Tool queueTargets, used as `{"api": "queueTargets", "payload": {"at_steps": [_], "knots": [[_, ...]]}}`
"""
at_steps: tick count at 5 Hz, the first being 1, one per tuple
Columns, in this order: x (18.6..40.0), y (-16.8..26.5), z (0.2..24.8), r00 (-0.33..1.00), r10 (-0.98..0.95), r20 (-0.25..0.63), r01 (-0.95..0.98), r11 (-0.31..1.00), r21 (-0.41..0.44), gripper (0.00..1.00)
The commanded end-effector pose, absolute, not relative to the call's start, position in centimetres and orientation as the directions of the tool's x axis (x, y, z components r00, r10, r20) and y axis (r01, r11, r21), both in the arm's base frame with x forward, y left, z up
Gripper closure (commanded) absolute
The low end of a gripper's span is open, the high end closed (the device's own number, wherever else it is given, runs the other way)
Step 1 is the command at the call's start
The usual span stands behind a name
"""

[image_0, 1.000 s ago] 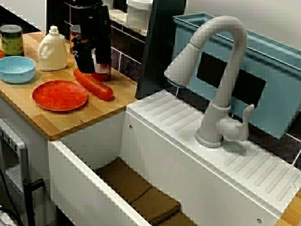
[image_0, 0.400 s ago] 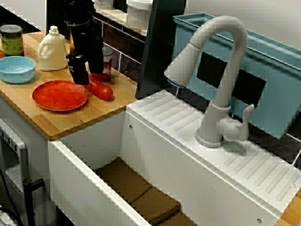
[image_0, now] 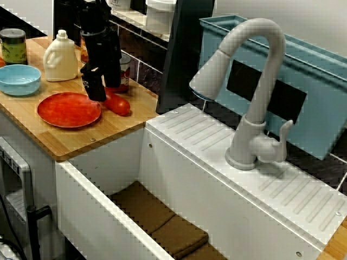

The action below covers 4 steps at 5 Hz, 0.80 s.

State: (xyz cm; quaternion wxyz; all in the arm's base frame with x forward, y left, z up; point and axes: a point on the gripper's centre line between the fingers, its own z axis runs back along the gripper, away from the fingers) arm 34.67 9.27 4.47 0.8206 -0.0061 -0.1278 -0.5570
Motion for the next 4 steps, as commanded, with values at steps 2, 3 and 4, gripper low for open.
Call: {"api": "queueTargets", "payload": {"at_steps": [2,3,4], "knots": [[35.4,9.1,4.9,0.357,-0.912,0.204,0.911,0.388,0.140,0.00],[34.9,8.9,5.6,0.348,-0.914,0.209,0.915,0.380,0.138,0.00],[34.4,8.8,6.4,0.340,-0.912,0.228,0.917,0.376,0.135,0.00]]}}
